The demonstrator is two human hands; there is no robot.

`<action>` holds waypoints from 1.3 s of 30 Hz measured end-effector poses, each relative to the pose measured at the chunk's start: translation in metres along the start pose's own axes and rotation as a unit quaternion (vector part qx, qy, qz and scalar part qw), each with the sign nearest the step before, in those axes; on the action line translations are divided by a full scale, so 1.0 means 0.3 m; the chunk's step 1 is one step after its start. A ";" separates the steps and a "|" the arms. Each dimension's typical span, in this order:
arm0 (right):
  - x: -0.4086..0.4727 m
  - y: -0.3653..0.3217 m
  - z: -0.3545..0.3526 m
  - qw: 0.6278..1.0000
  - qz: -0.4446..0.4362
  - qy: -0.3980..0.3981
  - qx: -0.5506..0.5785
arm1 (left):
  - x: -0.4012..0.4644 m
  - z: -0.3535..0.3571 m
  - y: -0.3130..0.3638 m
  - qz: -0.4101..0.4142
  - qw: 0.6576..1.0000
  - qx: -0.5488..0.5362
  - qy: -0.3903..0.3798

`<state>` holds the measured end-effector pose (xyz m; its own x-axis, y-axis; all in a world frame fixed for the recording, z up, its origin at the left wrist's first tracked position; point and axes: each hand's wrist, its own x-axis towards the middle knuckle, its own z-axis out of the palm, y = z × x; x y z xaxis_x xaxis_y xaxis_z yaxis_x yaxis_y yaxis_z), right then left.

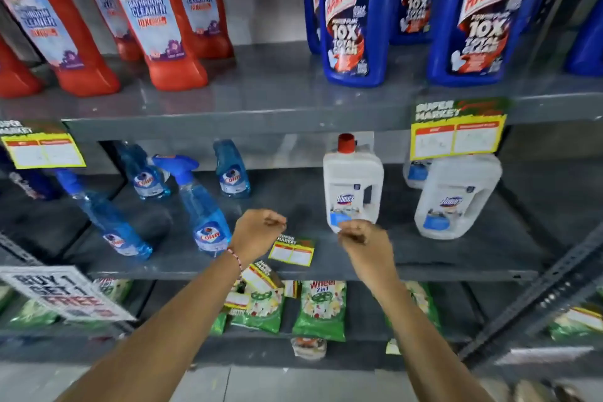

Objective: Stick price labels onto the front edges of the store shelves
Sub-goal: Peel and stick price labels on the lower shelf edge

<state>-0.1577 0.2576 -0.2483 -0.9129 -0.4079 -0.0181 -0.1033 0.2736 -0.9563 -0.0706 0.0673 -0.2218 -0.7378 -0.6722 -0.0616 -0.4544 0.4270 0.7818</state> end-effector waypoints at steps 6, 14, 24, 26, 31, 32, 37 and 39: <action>0.092 0.111 0.223 0.993 0.087 -0.061 -0.054 | 0.154 0.044 -0.157 -0.073 0.993 0.026 -0.084; 0.235 0.212 0.386 0.976 0.155 -0.084 -0.126 | 0.248 0.106 -0.250 -0.224 0.958 -0.123 -0.133; 0.263 0.181 0.418 0.966 0.219 -0.053 -0.124 | 0.292 0.148 -0.253 -0.247 0.953 -0.116 -0.135; 0.272 0.176 0.427 0.964 0.231 -0.045 -0.122 | 0.293 0.155 -0.257 -0.253 0.948 -0.131 -0.140; 0.296 0.176 0.421 0.967 0.242 -0.058 -0.059 | 0.278 0.159 -0.272 -0.236 0.949 -0.153 -0.141; 0.298 0.174 0.415 0.968 0.242 -0.064 -0.037 | 0.273 0.159 -0.271 -0.230 0.950 -0.149 -0.146; 0.253 0.178 0.335 0.970 0.197 -0.083 0.111 | 0.245 0.136 -0.209 -0.142 0.975 -0.094 -0.141; 0.213 0.197 0.281 0.975 0.169 -0.062 0.128 | 0.206 0.133 -0.148 -0.063 0.990 -0.020 -0.122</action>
<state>-0.1890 0.1743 -0.3307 -0.8212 -0.4382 -0.3655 0.3123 0.1910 -0.9306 -0.1159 0.0309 -0.2852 -0.7770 -0.5509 -0.3048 -0.5343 0.3208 0.7821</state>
